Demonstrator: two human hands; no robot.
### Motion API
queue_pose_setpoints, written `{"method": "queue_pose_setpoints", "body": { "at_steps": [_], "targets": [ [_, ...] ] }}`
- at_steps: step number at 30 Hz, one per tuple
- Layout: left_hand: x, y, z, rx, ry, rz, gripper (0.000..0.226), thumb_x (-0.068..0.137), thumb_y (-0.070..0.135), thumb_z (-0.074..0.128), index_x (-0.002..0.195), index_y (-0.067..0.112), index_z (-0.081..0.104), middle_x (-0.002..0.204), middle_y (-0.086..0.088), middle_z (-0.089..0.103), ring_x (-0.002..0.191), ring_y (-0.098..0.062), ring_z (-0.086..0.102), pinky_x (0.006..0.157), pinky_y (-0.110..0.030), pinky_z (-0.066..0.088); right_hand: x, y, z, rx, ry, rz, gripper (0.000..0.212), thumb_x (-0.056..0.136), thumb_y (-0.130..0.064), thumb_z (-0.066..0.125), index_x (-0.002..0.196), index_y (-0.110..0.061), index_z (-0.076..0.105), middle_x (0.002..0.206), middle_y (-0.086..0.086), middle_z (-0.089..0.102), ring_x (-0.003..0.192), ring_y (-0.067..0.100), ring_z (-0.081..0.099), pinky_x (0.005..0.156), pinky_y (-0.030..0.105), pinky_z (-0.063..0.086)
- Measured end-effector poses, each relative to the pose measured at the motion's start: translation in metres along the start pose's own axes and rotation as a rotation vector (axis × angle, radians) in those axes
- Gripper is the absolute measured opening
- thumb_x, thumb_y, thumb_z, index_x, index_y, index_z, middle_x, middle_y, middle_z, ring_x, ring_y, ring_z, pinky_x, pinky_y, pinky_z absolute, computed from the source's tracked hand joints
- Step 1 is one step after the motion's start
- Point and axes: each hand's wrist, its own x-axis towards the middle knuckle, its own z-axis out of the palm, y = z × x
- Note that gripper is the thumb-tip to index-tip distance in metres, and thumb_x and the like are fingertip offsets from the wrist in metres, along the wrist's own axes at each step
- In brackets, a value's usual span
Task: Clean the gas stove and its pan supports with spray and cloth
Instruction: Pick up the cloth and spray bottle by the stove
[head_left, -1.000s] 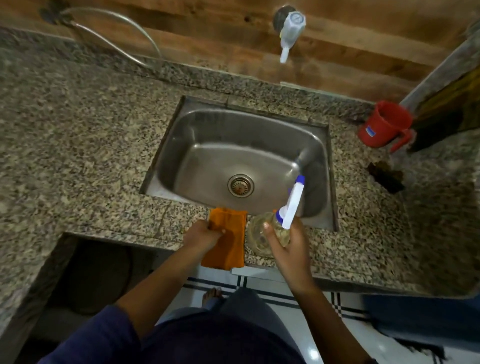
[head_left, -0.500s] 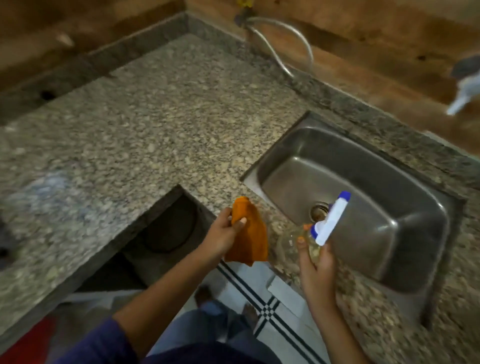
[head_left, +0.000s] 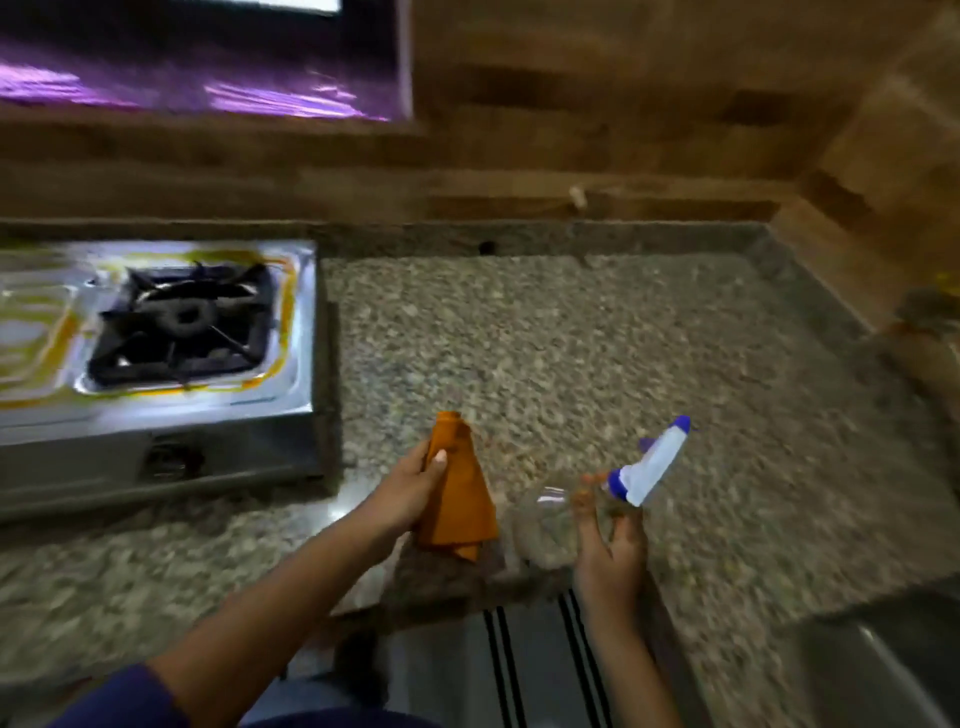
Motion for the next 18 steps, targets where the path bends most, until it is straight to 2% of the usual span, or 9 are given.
{"method": "queue_pose_setpoints", "body": {
  "at_steps": [1, 2, 5, 6, 8, 10, 12, 16, 18],
  "targets": [
    [0.015, 0.003, -0.017, -0.035, 0.009, -0.006, 0.04, 0.103, 0.034, 0.042, 0.143, 0.028, 0.039, 0.133, 0.002, 0.054, 0.11, -0.016, 0.056, 0.093, -0.034, 0.047, 0.011, -0.005, 0.025, 0.005, -0.012, 0.014, 0.053, 0.086, -0.047, 0.064, 0.125, -0.011, 0.058, 0.122, 0.001, 0.063, 0.11, -0.002, 0.057, 0.096, 0.013, 0.041],
    [0.027, 0.005, -0.028, -0.077, 0.006, -0.011, 0.042, 0.102, 0.033, 0.045, 0.143, 0.025, 0.04, 0.133, 0.0, 0.055, 0.112, -0.018, 0.058, 0.094, -0.035, 0.048, 0.022, -0.004, 0.045, 0.01, -0.02, 0.02, 0.049, 0.088, -0.042, 0.065, 0.124, -0.01, 0.059, 0.121, 0.001, 0.062, 0.108, -0.005, 0.057, 0.095, 0.013, 0.042],
    [0.067, 0.01, -0.052, -0.181, 0.031, -0.01, 0.052, 0.096, 0.024, 0.059, 0.144, 0.022, 0.04, 0.129, -0.003, 0.061, 0.112, -0.021, 0.061, 0.097, -0.04, 0.05, 0.047, -0.004, 0.101, 0.006, -0.023, 0.027, 0.066, 0.084, -0.058, 0.061, 0.129, -0.01, 0.058, 0.13, 0.005, 0.062, 0.122, 0.014, 0.055, 0.103, 0.03, 0.043],
    [0.078, 0.011, -0.057, -0.2, 0.041, -0.021, 0.056, 0.093, 0.021, 0.064, 0.144, 0.023, 0.04, 0.127, -0.003, 0.062, 0.11, -0.023, 0.062, 0.097, -0.043, 0.05, 0.054, -0.003, 0.114, 0.014, -0.027, 0.023, 0.06, 0.086, -0.054, 0.062, 0.129, -0.012, 0.059, 0.128, 0.004, 0.063, 0.122, 0.017, 0.056, 0.102, 0.029, 0.044],
    [0.096, 0.015, -0.064, -0.205, 0.044, -0.051, 0.055, 0.091, 0.018, 0.066, 0.139, 0.027, 0.04, 0.123, -0.002, 0.06, 0.106, -0.023, 0.061, 0.086, -0.043, 0.054, 0.064, -0.008, 0.136, 0.001, -0.057, 0.02, 0.034, 0.092, -0.037, 0.064, 0.124, -0.026, 0.058, 0.119, -0.007, 0.064, 0.113, 0.007, 0.06, 0.091, 0.016, 0.046],
    [0.108, 0.015, -0.07, -0.18, 0.03, -0.083, 0.055, 0.093, 0.017, 0.064, 0.138, 0.032, 0.037, 0.126, -0.002, 0.057, 0.103, -0.022, 0.059, 0.073, -0.035, 0.053, 0.074, -0.01, 0.148, -0.029, -0.101, -0.002, 0.026, 0.093, -0.03, 0.061, 0.115, -0.043, 0.053, 0.111, -0.025, 0.059, 0.102, -0.014, 0.057, 0.081, 0.005, 0.043],
    [0.116, 0.009, -0.073, -0.092, 0.067, -0.112, 0.054, 0.094, 0.015, 0.061, 0.14, 0.031, 0.036, 0.132, -0.004, 0.054, 0.106, -0.024, 0.057, 0.071, -0.034, 0.05, 0.081, -0.009, 0.153, -0.053, -0.135, 0.001, 0.029, 0.093, -0.03, 0.06, 0.113, -0.048, 0.05, 0.112, -0.03, 0.055, 0.103, -0.02, 0.052, 0.079, 0.001, 0.039],
    [0.124, -0.005, -0.073, 0.176, 0.184, -0.1, 0.057, 0.095, 0.016, 0.058, 0.145, 0.026, 0.034, 0.139, -0.005, 0.05, 0.12, -0.029, 0.051, 0.091, -0.036, 0.044, 0.087, 0.002, 0.152, -0.084, -0.183, -0.001, 0.044, 0.091, -0.034, 0.056, 0.133, -0.03, 0.047, 0.125, -0.003, 0.059, 0.116, 0.004, 0.054, 0.087, 0.002, 0.039],
    [0.123, -0.005, -0.071, 0.361, 0.225, -0.082, 0.058, 0.093, 0.015, 0.06, 0.144, 0.023, 0.033, 0.138, -0.006, 0.049, 0.12, -0.029, 0.051, 0.084, -0.032, 0.042, 0.089, 0.006, 0.151, -0.1, -0.183, -0.023, 0.039, 0.093, -0.033, 0.057, 0.13, -0.036, 0.047, 0.124, -0.008, 0.058, 0.115, -0.004, 0.053, 0.09, 0.003, 0.039]
  ]
}}
